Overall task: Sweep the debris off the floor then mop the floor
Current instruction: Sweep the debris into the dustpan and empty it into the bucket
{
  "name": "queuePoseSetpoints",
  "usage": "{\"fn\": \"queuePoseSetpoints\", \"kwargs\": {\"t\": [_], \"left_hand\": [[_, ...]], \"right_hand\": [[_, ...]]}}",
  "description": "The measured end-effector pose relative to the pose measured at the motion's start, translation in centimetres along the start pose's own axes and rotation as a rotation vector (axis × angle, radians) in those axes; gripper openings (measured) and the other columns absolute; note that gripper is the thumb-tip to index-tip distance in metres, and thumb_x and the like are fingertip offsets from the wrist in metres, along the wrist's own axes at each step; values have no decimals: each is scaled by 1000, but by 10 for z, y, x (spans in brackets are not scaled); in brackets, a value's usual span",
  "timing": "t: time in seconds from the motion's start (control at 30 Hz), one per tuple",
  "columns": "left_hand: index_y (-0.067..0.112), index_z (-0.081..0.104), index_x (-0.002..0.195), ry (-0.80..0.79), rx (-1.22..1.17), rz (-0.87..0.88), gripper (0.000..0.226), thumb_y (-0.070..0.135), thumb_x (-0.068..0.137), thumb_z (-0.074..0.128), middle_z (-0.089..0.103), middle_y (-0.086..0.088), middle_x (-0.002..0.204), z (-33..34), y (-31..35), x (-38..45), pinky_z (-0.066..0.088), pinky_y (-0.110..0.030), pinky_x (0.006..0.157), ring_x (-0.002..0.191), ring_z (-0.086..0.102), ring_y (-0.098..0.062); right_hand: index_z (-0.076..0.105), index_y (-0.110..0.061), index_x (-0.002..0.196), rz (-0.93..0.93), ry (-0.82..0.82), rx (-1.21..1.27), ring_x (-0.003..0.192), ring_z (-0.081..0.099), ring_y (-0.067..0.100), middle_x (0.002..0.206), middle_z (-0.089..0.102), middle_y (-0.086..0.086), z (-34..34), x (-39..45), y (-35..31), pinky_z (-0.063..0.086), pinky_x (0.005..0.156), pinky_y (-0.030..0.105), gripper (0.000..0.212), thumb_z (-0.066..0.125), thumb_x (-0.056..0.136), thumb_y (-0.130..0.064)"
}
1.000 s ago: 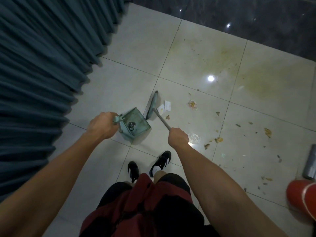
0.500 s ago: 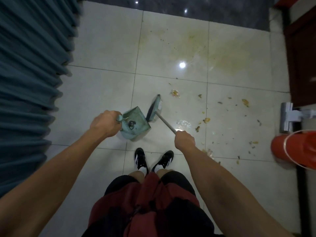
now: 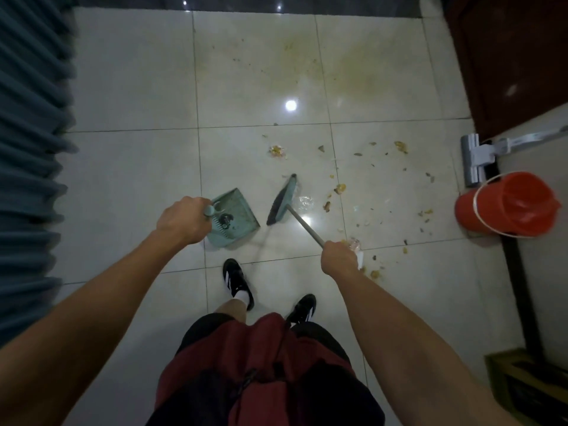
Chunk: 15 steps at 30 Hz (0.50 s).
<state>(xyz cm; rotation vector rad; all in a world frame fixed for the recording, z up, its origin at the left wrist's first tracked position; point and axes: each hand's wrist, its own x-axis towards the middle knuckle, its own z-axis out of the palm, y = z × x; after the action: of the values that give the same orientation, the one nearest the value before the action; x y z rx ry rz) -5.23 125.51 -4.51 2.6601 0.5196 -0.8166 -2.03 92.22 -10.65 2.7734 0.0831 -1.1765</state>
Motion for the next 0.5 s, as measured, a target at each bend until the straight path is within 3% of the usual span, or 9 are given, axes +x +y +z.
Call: {"fn": "queuePoseSetpoints", "kwargs": {"t": [0.13,0.37,0.5], "left_hand": [[25,68,97,2,54,48,16,17,87,58,69,-7,95,23,48,-14,53,-35,67,80,64,-31],[24,67,91,-5,123,154,7,19,86,64,67,-6,88,57,142,-34,52,-33,65,76,64,-27],[25,68,93,-20,148,209,12,17,85,62,68,-5,88,77,182,-43,57,-36,69,76,64,-26]], "right_hand": [[57,-10,128,85,-24,88,111,63,25,124,62,9,27,-17,60,51,81,34,31,46,98,-9],[50,-13,137,198,-38,236,108,63,26,123,62,10,68,-48,158,47,78,34,40,46,98,-9],[57,-13,128,241,-30,272,108,63,25,122,62,8,82,-62,196,44,76,32,33,45,97,-12]]}}
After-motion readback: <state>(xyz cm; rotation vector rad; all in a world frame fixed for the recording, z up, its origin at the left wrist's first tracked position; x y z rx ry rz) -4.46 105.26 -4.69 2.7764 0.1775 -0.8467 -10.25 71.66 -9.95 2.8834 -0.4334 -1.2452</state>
